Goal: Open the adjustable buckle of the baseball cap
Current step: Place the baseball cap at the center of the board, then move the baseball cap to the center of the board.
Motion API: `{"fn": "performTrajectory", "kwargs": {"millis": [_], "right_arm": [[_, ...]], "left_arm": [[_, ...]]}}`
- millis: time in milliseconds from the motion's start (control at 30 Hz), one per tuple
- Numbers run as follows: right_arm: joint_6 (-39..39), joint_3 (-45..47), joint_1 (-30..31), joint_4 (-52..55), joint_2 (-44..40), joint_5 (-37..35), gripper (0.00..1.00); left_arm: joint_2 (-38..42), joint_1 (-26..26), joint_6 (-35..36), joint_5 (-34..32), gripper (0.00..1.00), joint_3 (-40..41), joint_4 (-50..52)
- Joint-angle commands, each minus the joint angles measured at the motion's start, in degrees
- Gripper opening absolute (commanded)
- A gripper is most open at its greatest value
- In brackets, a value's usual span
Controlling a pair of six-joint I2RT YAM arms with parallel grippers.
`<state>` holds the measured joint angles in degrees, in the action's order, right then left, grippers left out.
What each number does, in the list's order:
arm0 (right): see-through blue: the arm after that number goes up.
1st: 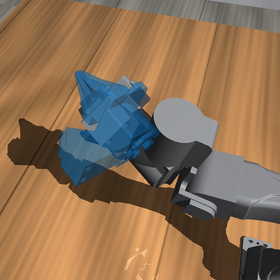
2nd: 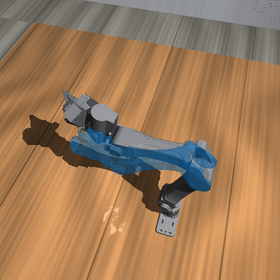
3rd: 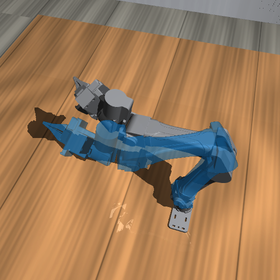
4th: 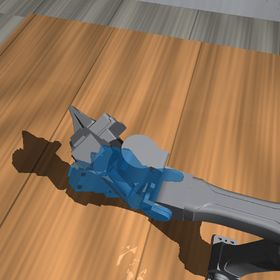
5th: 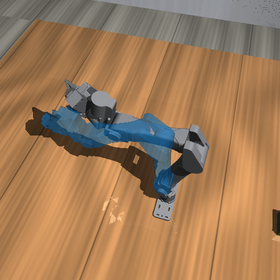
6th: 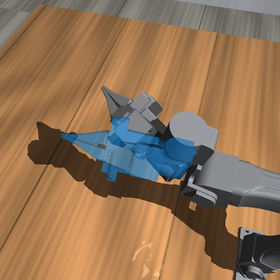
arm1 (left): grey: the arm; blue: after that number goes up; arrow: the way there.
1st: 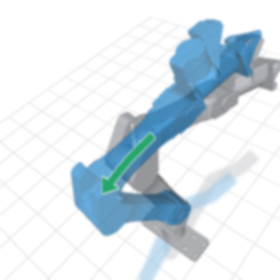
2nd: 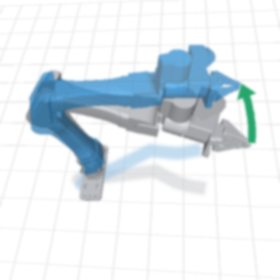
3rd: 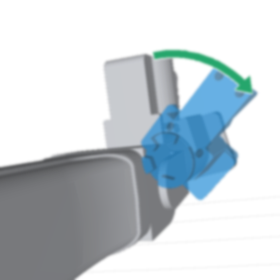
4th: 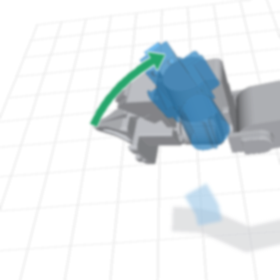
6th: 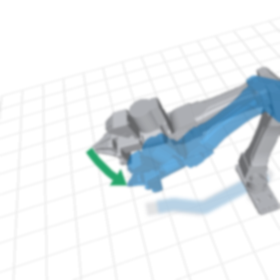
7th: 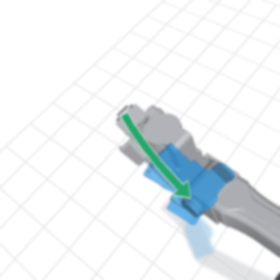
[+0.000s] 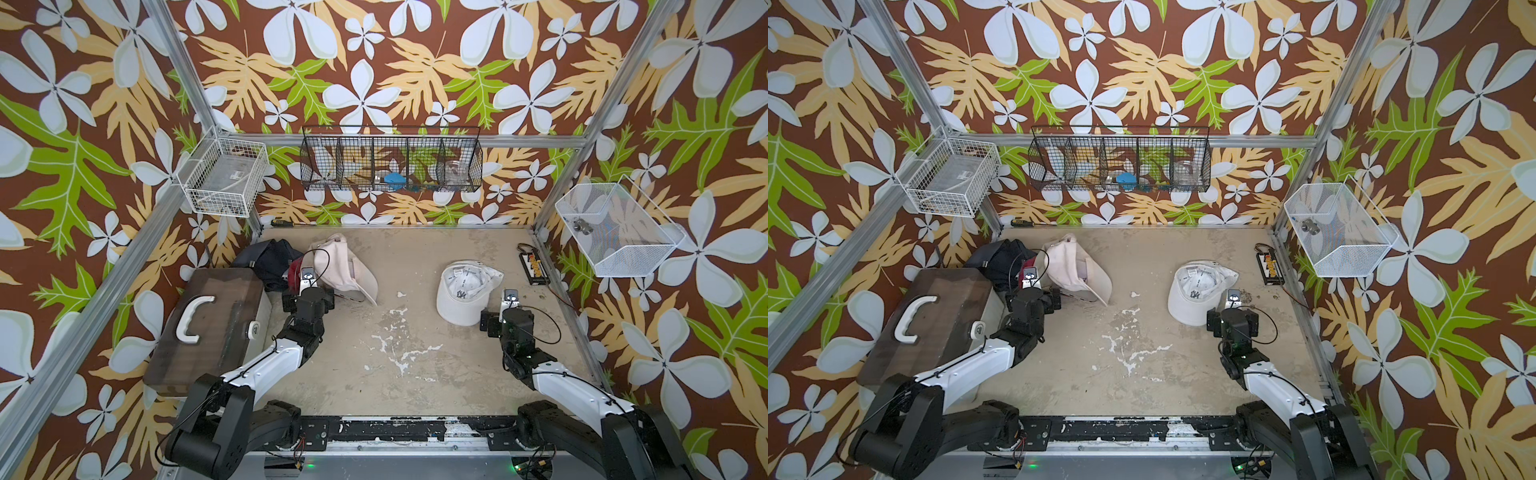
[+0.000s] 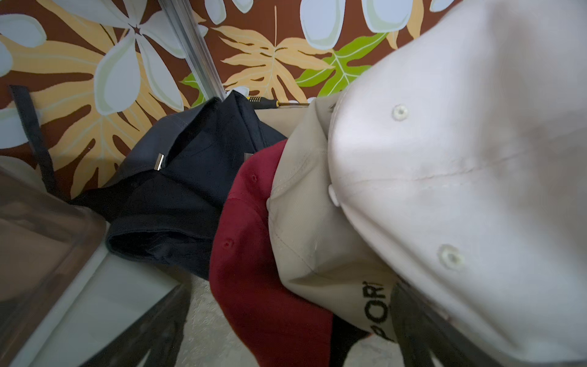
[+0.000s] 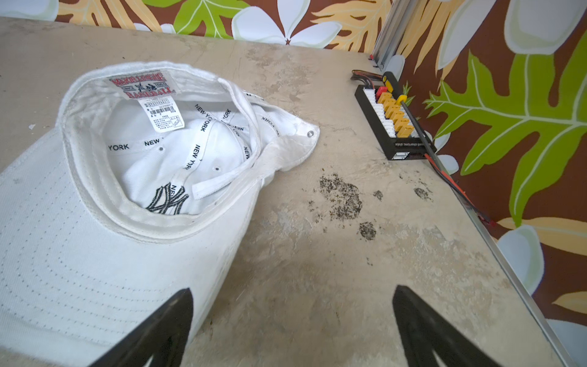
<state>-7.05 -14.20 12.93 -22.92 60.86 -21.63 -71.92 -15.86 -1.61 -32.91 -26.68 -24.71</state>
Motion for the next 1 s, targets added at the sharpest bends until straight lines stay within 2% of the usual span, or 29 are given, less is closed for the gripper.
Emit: {"fn": "performTrajectory", "kwargs": {"millis": [0, 167, 333, 467, 633, 867, 967], "right_arm": [[3.1, 1.6, 0.1, -7.6, 0.5, -1.2, 1.00], [4.8, 0.6, 0.0, -7.6, 3.3, -1.5, 1.00], [5.4, -5.3, -0.5, -5.5, 12.4, -1.2, 1.00], [5.9, -8.5, -1.2, -7.0, 17.2, -1.0, 1.00], [5.6, -10.2, -5.0, -11.0, 19.8, 2.9, 1.00], [6.4, -7.4, -5.6, -20.8, 19.6, 3.3, 1.00], [6.0, -8.3, -6.8, -21.6, 21.0, 5.7, 1.00]], "left_arm": [[-2.8, 1.2, 0.1, 2.0, 1.00, 0.8, -2.7], [-7.7, 2.0, 1.8, 7.6, 1.00, 3.5, -9.5], [-10.9, 3.4, 1.2, 9.4, 1.00, 0.5, -6.0], [-10.6, 4.1, 3.2, 10.7, 1.00, 1.3, -9.0], [-11.2, 4.3, 4.4, 13.5, 1.00, 1.1, -10.5], [-11.0, 4.3, 4.4, 15.2, 1.00, 2.1, -15.1], [-11.1, 4.3, 5.0, 16.2, 1.00, 2.3, -16.5]]}}
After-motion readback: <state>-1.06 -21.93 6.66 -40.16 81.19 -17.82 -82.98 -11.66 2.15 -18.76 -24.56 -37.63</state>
